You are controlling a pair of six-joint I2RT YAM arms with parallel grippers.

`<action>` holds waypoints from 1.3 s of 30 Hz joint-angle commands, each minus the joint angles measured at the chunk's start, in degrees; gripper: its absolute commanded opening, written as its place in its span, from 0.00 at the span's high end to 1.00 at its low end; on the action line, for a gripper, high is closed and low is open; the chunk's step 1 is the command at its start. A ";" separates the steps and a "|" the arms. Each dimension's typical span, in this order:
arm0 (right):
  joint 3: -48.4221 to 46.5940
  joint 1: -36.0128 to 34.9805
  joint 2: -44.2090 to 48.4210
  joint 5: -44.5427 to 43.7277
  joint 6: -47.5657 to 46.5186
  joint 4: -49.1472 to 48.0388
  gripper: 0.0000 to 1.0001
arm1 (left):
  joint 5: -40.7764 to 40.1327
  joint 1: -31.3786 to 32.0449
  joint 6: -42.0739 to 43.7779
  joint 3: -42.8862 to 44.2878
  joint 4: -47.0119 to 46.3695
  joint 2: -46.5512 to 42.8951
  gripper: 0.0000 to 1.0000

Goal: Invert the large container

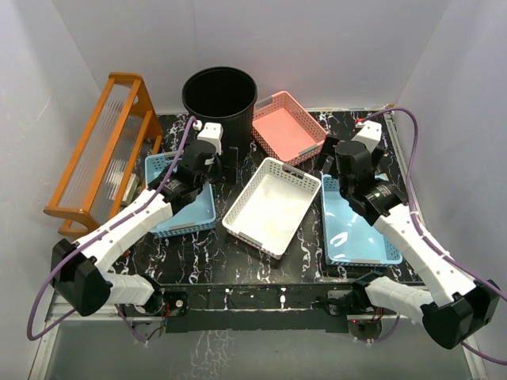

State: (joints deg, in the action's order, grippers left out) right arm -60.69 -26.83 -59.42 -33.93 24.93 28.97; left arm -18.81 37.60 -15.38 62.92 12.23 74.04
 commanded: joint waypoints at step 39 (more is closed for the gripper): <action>11.59 15.53 -2.84 37.42 1.66 8.94 0.02 | 8.54 -3.69 3.77 2.41 7.39 0.21 0.01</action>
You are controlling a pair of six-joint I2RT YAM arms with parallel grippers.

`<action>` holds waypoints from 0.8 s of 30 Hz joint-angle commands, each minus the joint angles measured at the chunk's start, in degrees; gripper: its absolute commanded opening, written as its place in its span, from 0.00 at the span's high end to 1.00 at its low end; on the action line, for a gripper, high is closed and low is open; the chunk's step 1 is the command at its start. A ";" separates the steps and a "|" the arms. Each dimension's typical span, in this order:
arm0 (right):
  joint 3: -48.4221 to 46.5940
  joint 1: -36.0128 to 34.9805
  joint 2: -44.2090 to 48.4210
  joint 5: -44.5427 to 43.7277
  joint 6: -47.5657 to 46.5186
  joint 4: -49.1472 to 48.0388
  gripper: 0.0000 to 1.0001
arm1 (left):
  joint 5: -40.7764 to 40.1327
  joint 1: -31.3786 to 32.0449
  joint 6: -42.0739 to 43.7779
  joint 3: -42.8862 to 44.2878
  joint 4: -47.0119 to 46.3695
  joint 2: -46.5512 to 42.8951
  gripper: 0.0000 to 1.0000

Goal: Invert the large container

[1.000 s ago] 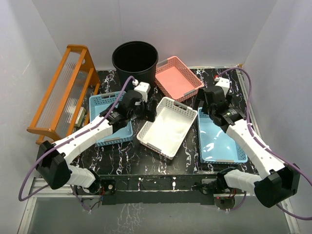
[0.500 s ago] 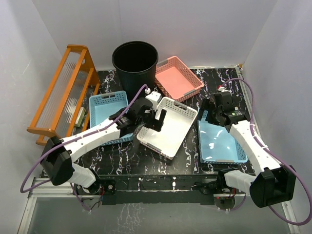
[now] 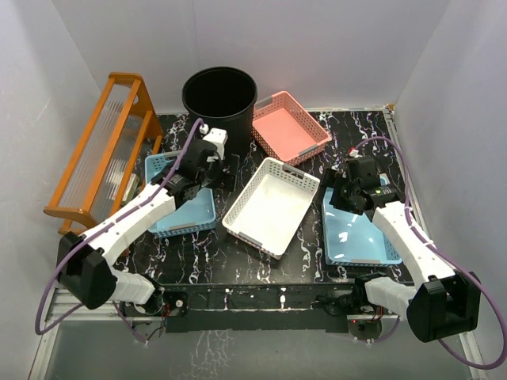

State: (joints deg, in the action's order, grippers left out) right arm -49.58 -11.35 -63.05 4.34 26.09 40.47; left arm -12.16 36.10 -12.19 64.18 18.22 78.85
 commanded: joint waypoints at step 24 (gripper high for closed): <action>4.75 0.05 -6.74 -1.03 0.55 -7.77 0.85 | 14.76 -0.30 -1.36 1.59 1.03 4.00 0.02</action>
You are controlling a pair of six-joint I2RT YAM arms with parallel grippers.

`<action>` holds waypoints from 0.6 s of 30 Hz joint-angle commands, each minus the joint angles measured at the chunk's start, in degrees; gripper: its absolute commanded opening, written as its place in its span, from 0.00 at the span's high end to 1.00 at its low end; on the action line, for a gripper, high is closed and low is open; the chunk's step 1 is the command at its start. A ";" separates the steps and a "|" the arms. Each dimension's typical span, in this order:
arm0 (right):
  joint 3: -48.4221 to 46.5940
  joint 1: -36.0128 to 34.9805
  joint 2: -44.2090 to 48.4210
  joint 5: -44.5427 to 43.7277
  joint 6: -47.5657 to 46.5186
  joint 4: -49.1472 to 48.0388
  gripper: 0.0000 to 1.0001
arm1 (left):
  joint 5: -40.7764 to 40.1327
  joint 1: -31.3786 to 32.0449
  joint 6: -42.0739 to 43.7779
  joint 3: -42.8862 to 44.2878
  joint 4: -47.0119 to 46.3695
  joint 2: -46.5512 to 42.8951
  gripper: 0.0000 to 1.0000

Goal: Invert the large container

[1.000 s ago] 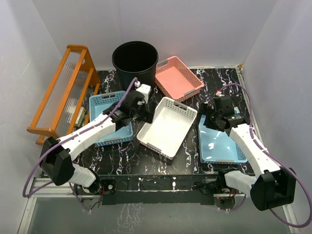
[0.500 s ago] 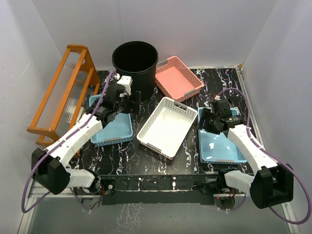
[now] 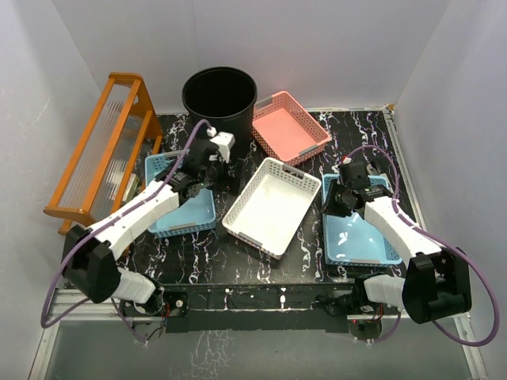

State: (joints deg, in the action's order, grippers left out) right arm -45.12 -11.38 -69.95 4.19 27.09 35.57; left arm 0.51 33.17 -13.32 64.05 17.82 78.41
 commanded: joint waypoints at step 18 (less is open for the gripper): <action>-0.22 0.05 2.59 -0.62 -0.55 -2.07 1.00 | -0.21 11.05 -2.95 13.10 2.70 22.51 0.11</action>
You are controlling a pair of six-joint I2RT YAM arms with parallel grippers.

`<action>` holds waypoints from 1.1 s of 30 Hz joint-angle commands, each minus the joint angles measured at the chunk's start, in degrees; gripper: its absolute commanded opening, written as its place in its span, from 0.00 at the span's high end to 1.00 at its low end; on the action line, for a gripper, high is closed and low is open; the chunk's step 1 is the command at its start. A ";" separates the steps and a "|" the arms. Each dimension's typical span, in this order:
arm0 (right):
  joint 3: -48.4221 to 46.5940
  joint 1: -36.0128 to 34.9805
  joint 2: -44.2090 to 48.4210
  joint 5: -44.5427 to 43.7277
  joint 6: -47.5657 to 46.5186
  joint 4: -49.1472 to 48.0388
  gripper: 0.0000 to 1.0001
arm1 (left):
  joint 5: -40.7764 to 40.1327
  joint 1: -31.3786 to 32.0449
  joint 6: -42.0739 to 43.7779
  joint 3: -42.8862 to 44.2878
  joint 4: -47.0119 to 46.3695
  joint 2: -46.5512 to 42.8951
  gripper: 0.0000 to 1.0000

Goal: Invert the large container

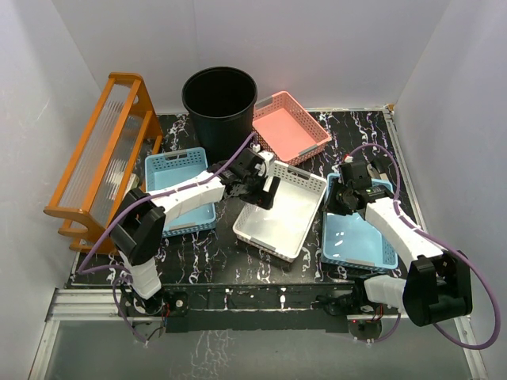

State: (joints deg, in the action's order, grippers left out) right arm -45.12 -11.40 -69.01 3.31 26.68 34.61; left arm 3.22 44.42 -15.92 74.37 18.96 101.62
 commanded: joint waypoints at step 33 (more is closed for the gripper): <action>-5.16 -0.02 1.35 9.96 -0.06 -3.33 1.00 | -19.62 -6.55 -9.28 -7.48 3.23 -17.20 0.13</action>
State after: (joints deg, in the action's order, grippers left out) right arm -45.60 -11.38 -68.95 6.17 26.04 34.65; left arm -19.27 36.58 -26.63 67.46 25.23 89.80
